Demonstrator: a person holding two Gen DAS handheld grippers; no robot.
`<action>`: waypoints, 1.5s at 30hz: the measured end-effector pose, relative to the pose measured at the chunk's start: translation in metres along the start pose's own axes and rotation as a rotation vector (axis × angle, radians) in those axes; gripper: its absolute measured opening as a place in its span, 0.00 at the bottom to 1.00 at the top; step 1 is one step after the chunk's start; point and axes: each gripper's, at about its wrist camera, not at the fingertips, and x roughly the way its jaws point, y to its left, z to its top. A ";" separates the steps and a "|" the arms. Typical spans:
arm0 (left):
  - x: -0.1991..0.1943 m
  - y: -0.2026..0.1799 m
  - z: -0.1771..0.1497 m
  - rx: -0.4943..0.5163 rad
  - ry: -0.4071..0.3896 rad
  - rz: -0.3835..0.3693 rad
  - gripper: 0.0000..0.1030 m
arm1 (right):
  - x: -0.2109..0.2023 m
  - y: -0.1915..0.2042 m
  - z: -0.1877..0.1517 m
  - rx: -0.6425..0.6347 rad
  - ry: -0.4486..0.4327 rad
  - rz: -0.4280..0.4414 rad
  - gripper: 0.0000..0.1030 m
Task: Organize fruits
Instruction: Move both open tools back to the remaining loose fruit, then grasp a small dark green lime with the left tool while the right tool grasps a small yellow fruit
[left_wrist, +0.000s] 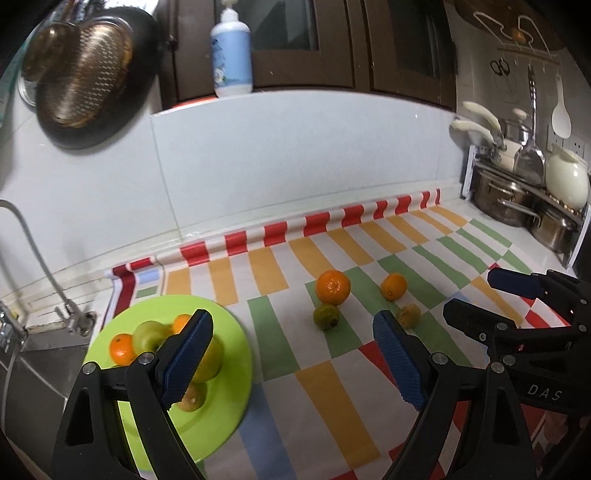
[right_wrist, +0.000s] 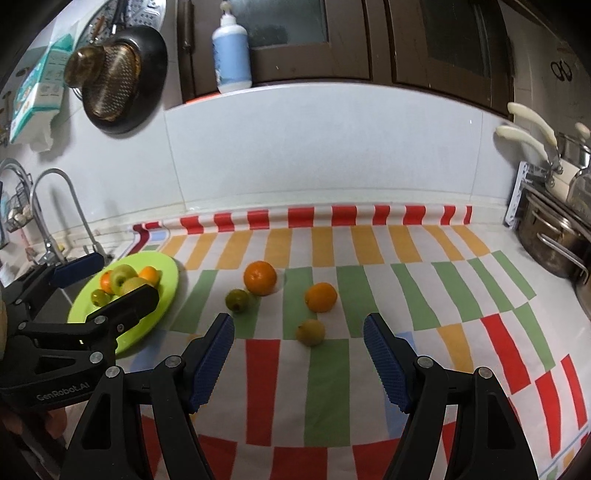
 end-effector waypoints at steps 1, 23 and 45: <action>0.004 -0.001 0.000 0.003 0.003 -0.004 0.86 | 0.004 -0.001 -0.001 0.002 0.007 0.000 0.71; 0.096 -0.015 -0.005 0.068 0.173 -0.111 0.55 | 0.081 -0.016 -0.015 0.012 0.159 0.040 0.46; 0.126 -0.024 -0.003 0.067 0.236 -0.167 0.28 | 0.101 -0.019 -0.015 0.026 0.202 0.070 0.29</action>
